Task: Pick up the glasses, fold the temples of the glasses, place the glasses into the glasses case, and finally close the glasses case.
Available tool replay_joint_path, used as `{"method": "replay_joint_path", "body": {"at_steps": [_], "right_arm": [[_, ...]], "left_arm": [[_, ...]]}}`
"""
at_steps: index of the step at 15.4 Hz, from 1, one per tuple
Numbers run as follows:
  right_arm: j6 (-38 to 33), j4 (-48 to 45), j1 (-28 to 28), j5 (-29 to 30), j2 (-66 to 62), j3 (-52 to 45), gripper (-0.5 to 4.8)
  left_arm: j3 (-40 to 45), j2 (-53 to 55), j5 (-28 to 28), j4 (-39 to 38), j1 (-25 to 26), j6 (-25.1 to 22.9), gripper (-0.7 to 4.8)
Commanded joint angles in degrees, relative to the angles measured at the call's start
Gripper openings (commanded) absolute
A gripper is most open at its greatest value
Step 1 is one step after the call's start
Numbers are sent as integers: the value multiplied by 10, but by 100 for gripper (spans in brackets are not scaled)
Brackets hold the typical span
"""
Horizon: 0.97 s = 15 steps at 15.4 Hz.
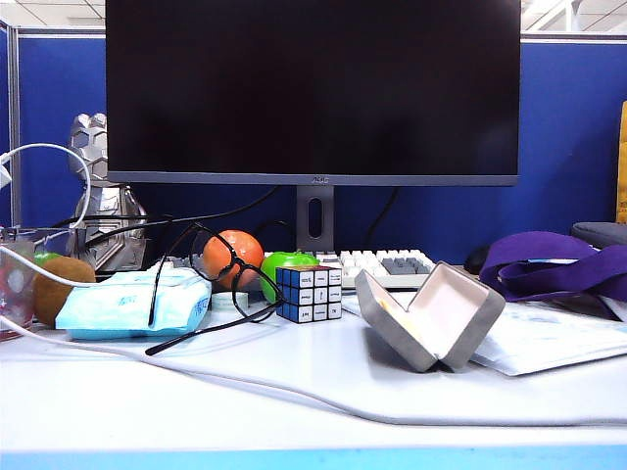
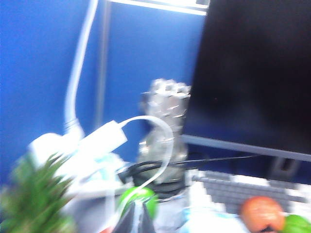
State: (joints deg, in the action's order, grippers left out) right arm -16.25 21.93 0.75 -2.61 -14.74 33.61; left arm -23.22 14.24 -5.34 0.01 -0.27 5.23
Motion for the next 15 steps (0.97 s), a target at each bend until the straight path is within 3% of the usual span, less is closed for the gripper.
{"method": "replay_joint_path", "body": {"at_steps": [1, 6, 8, 12, 15], "right_arm": [[-2, 30, -1, 28, -104, 108, -2], [19, 47, -1, 128, -247, 234, -2], [19, 73, -1, 202, -323, 299, -2], [19, 148, -8, 249, -413, 377, -2], [30, 197, -56, 263, -464, 396, -2]], "left_arm": [[-76, 94, 85, -12, 0, 14, -5], [-244, 240, 138, -161, -1, 58, -5], [-335, 305, 221, -199, -1, 59, -5], [-408, 361, 290, -226, -1, 59, -5], [-410, 369, 331, -259, -2, 67, -5]]}}
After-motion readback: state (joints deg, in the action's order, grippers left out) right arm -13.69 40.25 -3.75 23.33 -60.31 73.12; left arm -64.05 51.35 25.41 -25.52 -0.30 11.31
